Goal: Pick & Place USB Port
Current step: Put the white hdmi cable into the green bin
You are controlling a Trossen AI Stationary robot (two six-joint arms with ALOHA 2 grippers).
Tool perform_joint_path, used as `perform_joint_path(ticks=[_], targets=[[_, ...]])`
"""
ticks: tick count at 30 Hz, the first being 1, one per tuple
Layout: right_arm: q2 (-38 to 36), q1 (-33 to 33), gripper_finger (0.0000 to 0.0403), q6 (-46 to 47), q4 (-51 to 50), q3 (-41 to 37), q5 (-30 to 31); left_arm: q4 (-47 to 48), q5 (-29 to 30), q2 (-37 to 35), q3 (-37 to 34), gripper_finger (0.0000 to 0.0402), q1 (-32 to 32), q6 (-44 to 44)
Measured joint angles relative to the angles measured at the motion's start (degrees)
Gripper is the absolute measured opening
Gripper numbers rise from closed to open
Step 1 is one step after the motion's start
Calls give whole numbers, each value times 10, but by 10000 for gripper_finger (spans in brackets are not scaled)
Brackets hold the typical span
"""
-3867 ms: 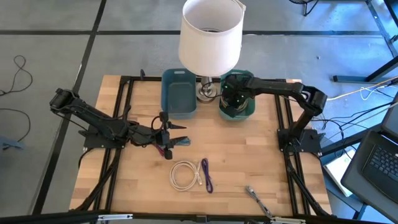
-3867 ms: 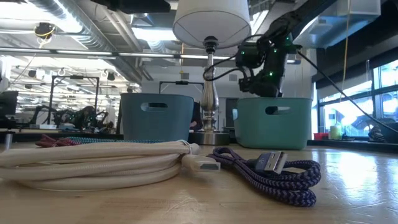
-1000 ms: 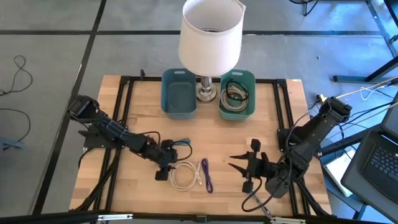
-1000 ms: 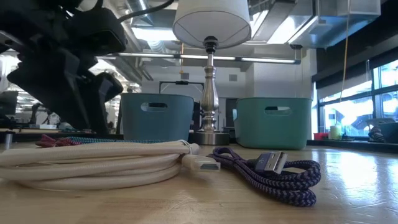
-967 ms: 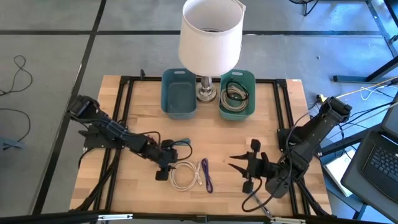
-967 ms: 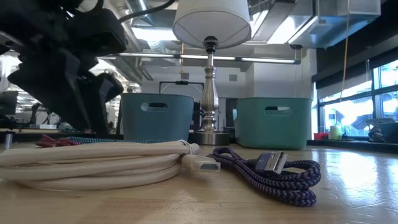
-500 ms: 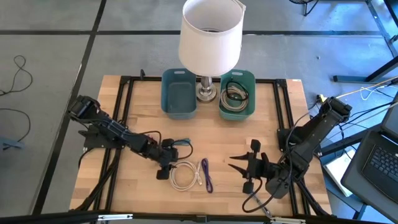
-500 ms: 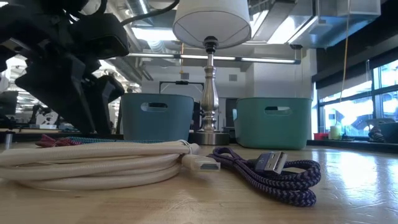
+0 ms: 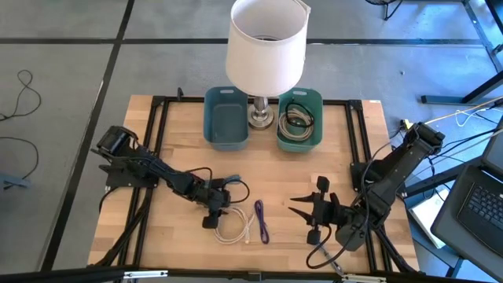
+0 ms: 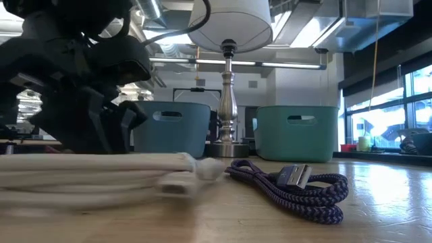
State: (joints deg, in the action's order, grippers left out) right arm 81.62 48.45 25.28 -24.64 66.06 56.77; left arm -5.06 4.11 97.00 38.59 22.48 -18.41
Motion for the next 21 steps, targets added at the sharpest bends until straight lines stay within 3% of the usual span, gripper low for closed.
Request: perform_joint_path(ticks=[4,5,9,14,18,21], targets=[[0,0,116,0,0,0,0,1,-7,-10,0,40,-5,30],[0,0,116,0,0,0,0,3,-12,-15,-1,30,-6,31],[0,0,116,0,0,0,0,24,11,-52,-4,30,-5,36],[0,0,116,0,0,0,1,27,69,-151,-4,30,7,71],[0,0,116,-5,-1,0,9,-62,143,-223,-3,30,21,160],[0,0,116,-17,-1,0,26,-183,164,-239,-3,30,22,272]])
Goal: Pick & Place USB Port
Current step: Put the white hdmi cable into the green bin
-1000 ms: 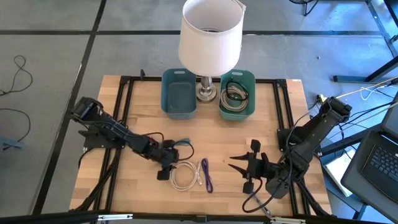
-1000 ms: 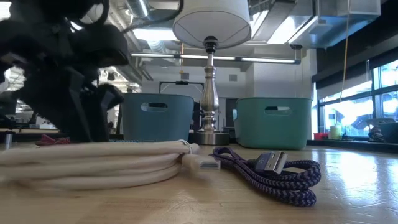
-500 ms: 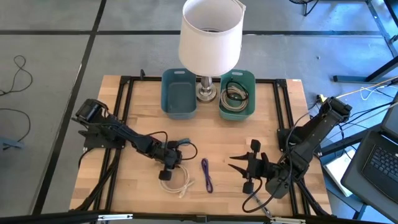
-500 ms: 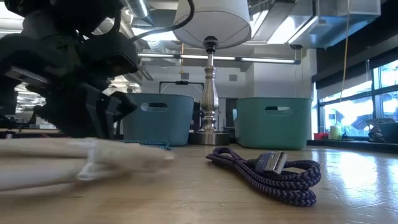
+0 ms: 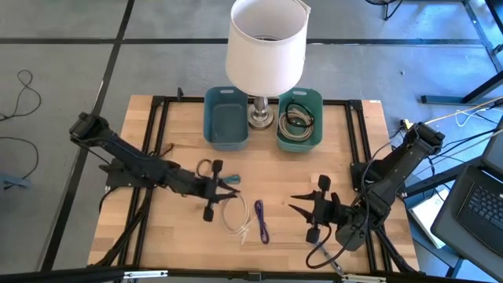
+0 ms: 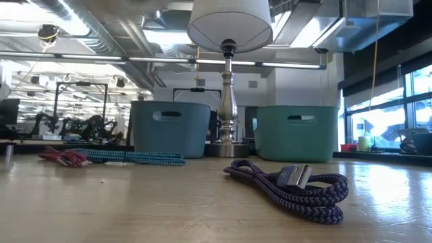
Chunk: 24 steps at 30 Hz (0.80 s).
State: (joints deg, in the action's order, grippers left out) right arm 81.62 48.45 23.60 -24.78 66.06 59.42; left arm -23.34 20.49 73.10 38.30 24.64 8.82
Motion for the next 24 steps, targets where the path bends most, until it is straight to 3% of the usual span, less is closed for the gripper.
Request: perform_joint_path(ticks=[2,6,11,13,18,24], targets=[[0,0,116,-2,1,0,11,-90,-12,-1,0,30,-6,80],[0,-1,116,-3,5,0,21,-209,-94,-1,0,30,-50,176],[0,-23,116,-14,44,0,17,-337,-254,-1,1,30,-148,162],[1,-43,116,-48,87,0,-11,-353,-306,-1,1,30,-189,126],[19,-98,129,-215,226,0,-121,-354,-353,-1,1,30,-263,50],[44,-169,197,-301,314,1,-245,-348,-375,-1,16,30,-276,37]])
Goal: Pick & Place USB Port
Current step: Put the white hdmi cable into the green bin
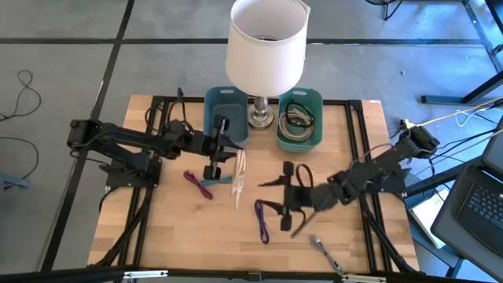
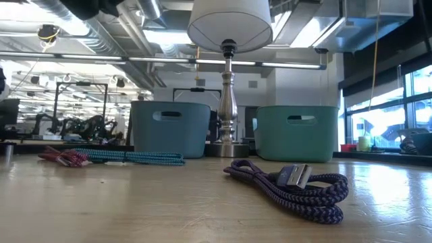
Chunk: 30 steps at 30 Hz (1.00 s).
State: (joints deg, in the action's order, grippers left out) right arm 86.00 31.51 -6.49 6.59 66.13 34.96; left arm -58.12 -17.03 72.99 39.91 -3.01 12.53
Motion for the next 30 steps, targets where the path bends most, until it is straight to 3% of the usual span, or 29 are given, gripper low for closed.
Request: perform_joint_path(ticks=[4,8,21,30], targets=[[8,-34,240,0,38,0,-66,29,-14,0,13,30,1,1],[24,-51,252,-16,94,0,-117,31,-11,0,15,30,0,1],[90,-81,216,-45,257,4,-224,33,-11,0,15,30,0,2],[162,-99,211,-46,188,112,-257,34,-13,0,15,30,1,2]])
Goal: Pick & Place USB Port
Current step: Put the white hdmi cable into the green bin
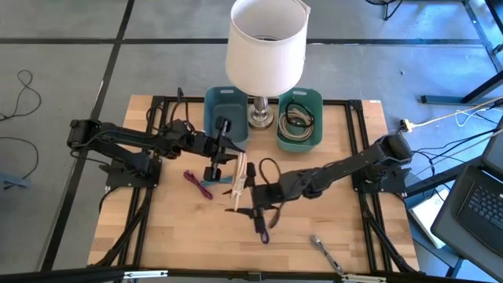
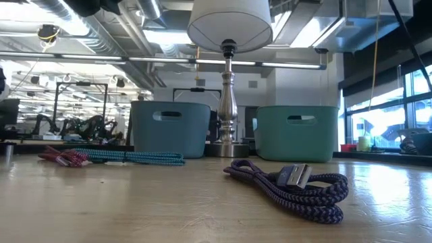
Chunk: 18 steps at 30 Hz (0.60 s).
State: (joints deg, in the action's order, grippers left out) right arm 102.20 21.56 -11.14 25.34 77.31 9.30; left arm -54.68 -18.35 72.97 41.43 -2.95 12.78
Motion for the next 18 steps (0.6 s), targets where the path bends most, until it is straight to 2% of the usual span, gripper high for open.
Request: perform_joint_path(ticks=[3,5,7,8,10,14,18], targets=[[10,-1,177,-3,-73,35,34,11,0,0,0,30,0,4],[12,-1,121,-9,-116,50,60,18,2,0,0,30,0,4],[12,0,46,-19,-144,60,74,20,4,0,0,30,0,4],[11,1,26,-25,-149,61,76,22,7,0,0,32,0,0],[9,3,19,-25,-160,62,90,22,9,0,0,45,-1,-2],[1,17,15,-12,-247,62,174,28,11,1,0,86,4,4],[-30,47,14,28,-359,60,304,43,50,0,0,120,12,16]])
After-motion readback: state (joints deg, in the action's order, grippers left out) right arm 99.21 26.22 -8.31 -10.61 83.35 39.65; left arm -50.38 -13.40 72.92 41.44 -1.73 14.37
